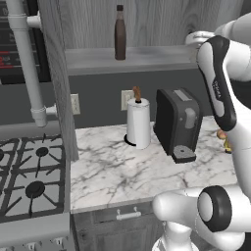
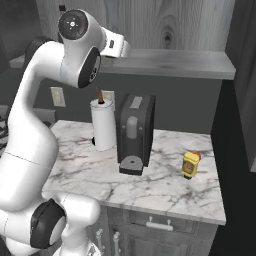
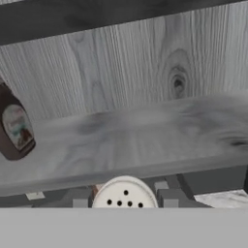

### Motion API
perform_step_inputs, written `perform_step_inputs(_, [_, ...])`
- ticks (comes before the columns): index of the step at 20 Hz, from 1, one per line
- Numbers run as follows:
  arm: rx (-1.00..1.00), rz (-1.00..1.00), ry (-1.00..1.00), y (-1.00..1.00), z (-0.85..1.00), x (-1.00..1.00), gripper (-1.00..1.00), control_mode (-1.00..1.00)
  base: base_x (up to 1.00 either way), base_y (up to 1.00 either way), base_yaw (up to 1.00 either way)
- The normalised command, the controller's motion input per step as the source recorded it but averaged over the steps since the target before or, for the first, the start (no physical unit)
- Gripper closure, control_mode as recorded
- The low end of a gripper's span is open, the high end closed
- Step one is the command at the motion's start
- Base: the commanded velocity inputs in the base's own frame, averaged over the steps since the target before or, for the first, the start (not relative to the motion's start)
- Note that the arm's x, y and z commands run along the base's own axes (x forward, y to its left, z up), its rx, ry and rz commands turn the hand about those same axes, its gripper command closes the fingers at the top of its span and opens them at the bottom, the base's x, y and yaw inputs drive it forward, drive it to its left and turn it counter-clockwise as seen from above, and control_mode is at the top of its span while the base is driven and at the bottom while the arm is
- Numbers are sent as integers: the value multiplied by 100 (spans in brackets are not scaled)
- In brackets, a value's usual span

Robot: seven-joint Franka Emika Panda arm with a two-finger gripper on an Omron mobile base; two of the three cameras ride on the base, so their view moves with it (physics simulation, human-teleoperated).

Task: There are various items on the counter. Only move the condiments/shakers into the cabinet.

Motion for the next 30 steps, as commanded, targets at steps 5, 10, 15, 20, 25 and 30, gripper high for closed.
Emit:
perform_step_inputs(5, [0,0,0,0,-20,29,100,-100,0,0,0])
perform_step_inputs(10, [0,0,0,0,0,45,100,-100,0,0,0])
perform_step_inputs(15, [0,0,0,0,0,49,100,-100,0,0,0])
perform_step_inputs(20, [0,0,0,0,0,45,100,-100,0,0,0])
perform_step_inputs(25, [0,0,0,0,0,46,100,-100,0,0,0])
perform_step_inputs(30, [0,0,3,0,-11,42,100,-100,0,0,0])
